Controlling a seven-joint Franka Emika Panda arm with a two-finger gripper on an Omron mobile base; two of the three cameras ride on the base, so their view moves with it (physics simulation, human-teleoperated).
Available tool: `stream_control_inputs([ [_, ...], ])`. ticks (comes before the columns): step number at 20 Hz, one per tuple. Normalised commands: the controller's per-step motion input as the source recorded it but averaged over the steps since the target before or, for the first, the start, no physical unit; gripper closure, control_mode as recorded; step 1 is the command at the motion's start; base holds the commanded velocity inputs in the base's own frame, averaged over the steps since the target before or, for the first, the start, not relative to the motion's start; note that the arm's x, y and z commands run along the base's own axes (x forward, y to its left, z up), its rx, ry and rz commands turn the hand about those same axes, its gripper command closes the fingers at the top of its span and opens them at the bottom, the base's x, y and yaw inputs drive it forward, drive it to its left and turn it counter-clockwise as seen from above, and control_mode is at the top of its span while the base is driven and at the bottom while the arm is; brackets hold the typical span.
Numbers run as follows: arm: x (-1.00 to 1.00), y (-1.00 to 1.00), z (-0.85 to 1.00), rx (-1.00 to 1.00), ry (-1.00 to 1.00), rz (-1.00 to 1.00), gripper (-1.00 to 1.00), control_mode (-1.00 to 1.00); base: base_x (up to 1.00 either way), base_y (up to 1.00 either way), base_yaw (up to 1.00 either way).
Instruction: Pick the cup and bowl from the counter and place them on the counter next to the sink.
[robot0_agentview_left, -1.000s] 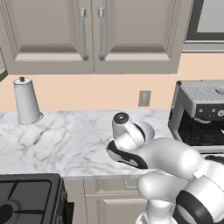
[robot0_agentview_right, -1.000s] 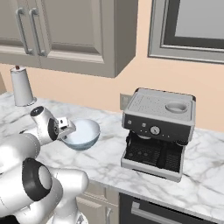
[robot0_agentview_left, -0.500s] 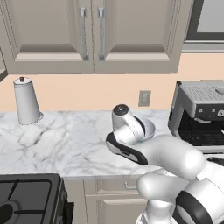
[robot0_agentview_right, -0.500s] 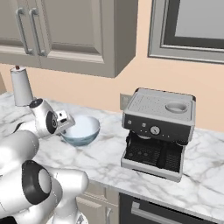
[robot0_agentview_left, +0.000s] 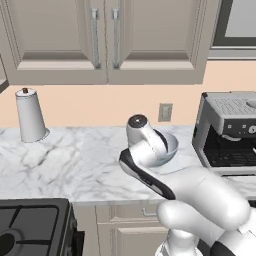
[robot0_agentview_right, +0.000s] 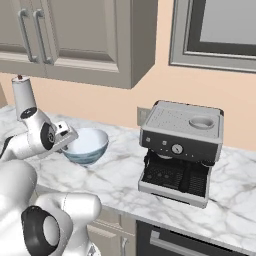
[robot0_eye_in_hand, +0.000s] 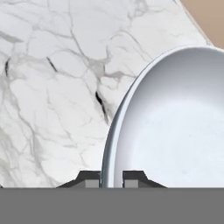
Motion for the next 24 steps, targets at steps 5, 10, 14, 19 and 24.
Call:
stream_control_inputs([
  [5, -0.48, -0.03, 0.26, 0.00, -0.04, 0.05, 1.00, -1.00, 0.00, 0.00, 0.00],
  [10, -0.71, -0.17, 0.01, 0.05, -0.02, 0.03, 1.00, -1.00, 0.00, 0.00, 0.00],
  [14, -0.54, -0.29, 0.13, 0.12, -0.06, 0.00, 1.00, -1.00, 0.00, 0.00, 0.00],
  [19, -0.29, -0.37, 0.26, 0.15, -0.08, 0.00, 1.00, -1.00, 0.00, 0.00, 0.00],
  [24, -0.41, -0.15, 0.52, 0.03, -0.11, 0.00, 1.00, -1.00, 0.00, 0.00, 0.00],
])
